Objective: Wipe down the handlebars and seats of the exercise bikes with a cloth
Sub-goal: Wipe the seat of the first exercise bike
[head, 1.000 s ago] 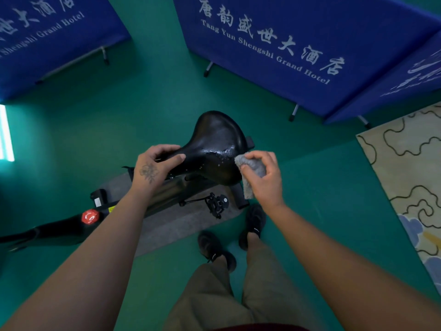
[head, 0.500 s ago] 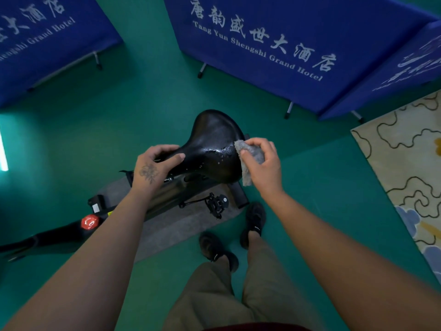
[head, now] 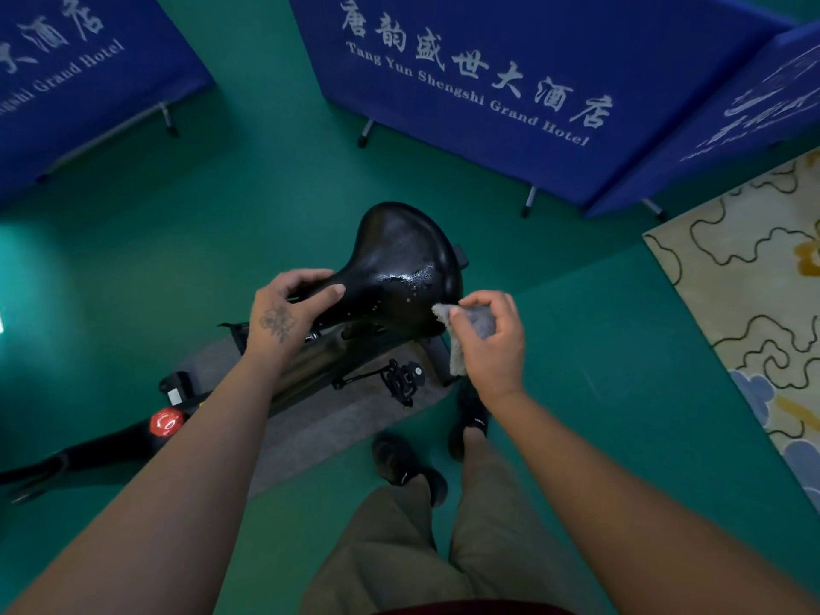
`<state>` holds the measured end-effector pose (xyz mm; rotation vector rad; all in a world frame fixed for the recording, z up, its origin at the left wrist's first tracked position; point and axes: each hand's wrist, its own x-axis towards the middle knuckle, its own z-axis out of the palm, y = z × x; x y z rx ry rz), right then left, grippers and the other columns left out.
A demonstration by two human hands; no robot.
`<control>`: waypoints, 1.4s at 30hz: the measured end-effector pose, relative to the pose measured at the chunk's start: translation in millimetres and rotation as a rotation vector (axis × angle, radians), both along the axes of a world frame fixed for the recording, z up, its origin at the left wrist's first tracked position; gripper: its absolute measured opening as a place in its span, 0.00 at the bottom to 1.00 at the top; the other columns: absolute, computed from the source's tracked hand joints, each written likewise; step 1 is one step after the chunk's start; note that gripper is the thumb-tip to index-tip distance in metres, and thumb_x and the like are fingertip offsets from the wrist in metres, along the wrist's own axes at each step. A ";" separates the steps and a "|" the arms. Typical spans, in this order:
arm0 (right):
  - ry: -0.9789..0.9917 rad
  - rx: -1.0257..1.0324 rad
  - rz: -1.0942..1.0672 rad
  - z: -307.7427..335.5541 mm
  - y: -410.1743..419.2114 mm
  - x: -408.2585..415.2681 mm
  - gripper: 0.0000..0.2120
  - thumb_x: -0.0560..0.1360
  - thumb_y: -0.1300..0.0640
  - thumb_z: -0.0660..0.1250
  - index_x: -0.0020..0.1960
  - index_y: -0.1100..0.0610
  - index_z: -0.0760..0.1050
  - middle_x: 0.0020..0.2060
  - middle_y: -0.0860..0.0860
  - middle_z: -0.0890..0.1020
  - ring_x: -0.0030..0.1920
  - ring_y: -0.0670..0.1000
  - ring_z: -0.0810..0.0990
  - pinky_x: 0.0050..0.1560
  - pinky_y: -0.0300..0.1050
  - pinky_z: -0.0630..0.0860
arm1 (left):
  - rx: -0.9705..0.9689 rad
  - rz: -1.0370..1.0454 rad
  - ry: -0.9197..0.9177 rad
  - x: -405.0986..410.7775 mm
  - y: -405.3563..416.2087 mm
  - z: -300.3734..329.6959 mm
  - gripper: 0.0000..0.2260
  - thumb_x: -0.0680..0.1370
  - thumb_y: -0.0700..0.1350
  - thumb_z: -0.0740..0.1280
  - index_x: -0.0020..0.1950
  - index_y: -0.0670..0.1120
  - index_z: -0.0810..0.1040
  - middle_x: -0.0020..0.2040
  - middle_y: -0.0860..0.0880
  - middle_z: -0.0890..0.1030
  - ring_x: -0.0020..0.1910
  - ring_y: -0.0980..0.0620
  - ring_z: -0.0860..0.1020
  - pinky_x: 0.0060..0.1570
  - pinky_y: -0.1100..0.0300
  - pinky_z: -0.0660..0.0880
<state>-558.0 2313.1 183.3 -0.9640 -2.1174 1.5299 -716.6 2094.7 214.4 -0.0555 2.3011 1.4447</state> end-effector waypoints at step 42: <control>-0.266 0.423 0.580 46.3 62.8 -97.5 0.12 0.77 0.46 0.71 0.60 0.38 0.81 0.51 0.44 0.72 0.50 0.50 0.78 0.53 0.53 0.79 | -0.036 -0.082 0.020 -2.9 -3.3 4.9 0.09 0.75 0.49 0.80 0.51 0.62 0.85 0.54 0.55 0.84 0.53 0.65 0.79 0.52 0.76 0.71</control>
